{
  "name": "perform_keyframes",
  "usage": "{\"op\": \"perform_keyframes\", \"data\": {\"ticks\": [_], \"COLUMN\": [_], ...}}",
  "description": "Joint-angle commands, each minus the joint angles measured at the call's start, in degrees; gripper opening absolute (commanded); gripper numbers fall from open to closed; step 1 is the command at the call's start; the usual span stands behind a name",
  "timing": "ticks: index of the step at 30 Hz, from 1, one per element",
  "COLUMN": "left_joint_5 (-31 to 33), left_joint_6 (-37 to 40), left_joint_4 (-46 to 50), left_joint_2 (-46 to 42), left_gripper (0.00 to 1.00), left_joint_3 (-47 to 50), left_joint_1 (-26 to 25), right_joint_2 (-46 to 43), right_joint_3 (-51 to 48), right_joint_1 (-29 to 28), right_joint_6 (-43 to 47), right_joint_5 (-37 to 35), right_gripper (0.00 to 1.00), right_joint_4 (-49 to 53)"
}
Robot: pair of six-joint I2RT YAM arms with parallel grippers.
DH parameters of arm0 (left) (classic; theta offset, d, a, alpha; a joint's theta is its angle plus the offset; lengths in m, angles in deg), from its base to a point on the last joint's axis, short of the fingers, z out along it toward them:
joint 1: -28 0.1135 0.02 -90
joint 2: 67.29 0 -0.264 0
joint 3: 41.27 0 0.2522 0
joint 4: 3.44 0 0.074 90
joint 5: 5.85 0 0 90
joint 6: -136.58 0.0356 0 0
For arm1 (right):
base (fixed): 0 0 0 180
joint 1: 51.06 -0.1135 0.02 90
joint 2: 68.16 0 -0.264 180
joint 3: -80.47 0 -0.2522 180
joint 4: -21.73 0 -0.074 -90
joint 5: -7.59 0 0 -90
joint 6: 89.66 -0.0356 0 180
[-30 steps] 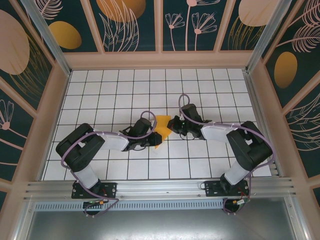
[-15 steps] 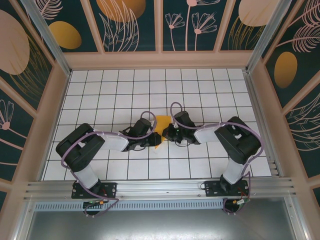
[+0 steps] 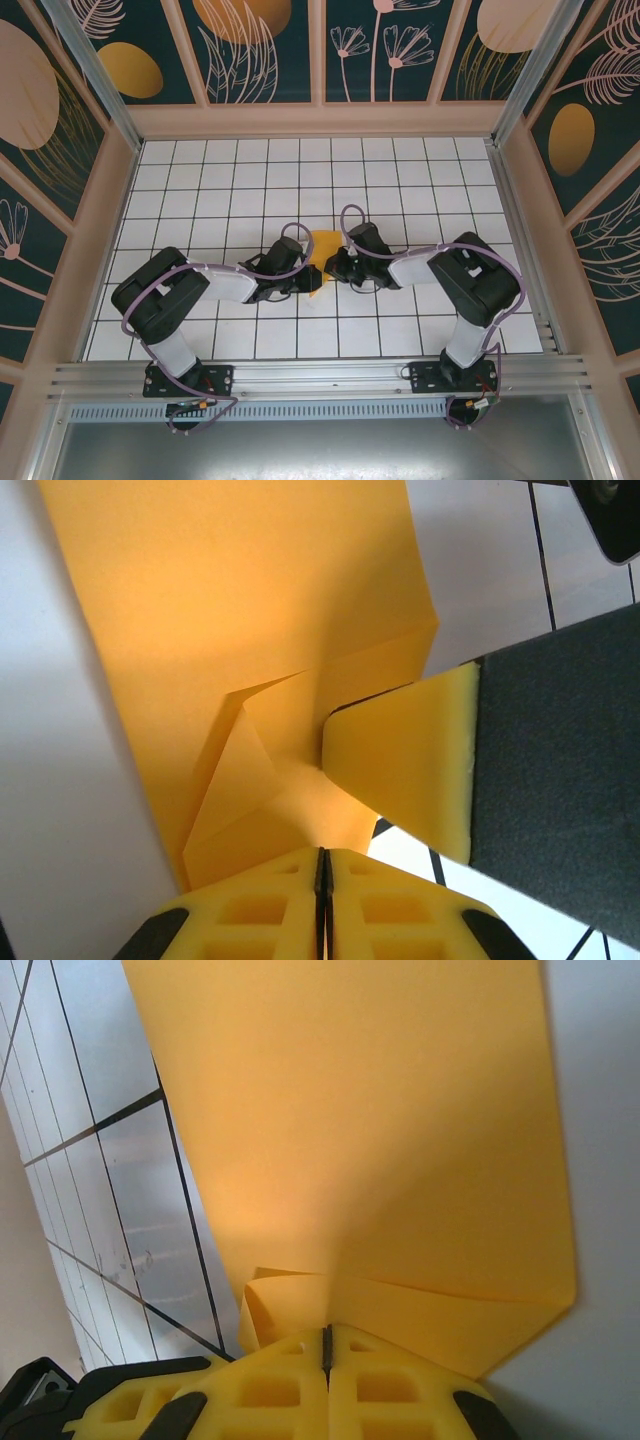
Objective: Fold a paper plane with a square sheet of paper (pick it up from the middle)
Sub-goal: Third fold the triangle at the center of the table.
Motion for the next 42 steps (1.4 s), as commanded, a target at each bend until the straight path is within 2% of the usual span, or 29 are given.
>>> {"op": "perform_keyframes", "data": {"ticks": [1,10,16,17,22,28,32,36,42], "left_joint_5": [4.3,4.4,4.4,4.4,4.3,4.2,4.5,4.5,4.8], "left_joint_6": [2.0,3.6,5.7,6.0,6.8,7.6,8.0,8.1,8.2], "left_joint_4": [6.1,7.3,8.3,8.6,9.2,9.8,10.4,10.5,10.7], "left_joint_2": [-0.9,-2.1,-2.0,-1.9,-1.8,-1.6,-1.5,-1.6,-1.6], "left_gripper": [0.13,0.13,0.14,0.14,0.14,0.14,0.14,0.14,0.14], "left_joint_3": [2.5,2.9,2.4,2.2,1.3,0.8,0.7,1.1,1.3], "left_joint_1": [0.3,0.3,0.3,0.3,0.2,0.3,0.3,0.2,0.3], "right_joint_2": [-0.7,-5.5,-11.4,-11.6,-6.8,-1.5,0.4,1.0,-0.8], "right_joint_3": [-1.8,-4.1,-3.6,-3.4,-1.7,0.2,-0.1,1.4,-2.6], "right_joint_1": [2.9,8.7,7.5,6.0,1.3,-0.4,0.6,1.1,6.0], "right_joint_6": [3.0,6.6,7.0,6.9,4.0,4.0,4.4,5.5,5.1], "right_joint_5": [-3.1,-3.0,-1.8,-1.9,-1.7,-1.3,-2.2,-6.0,-4.7], "right_gripper": [0.00,0.00,0.01,0.01,0.00,0.00,0.00,0.00,0.00], "right_joint_4": [-0.1,-0.9,-1.5,-1.5,-3.4,-4.1,-3.3,3.3,-0.6]}}
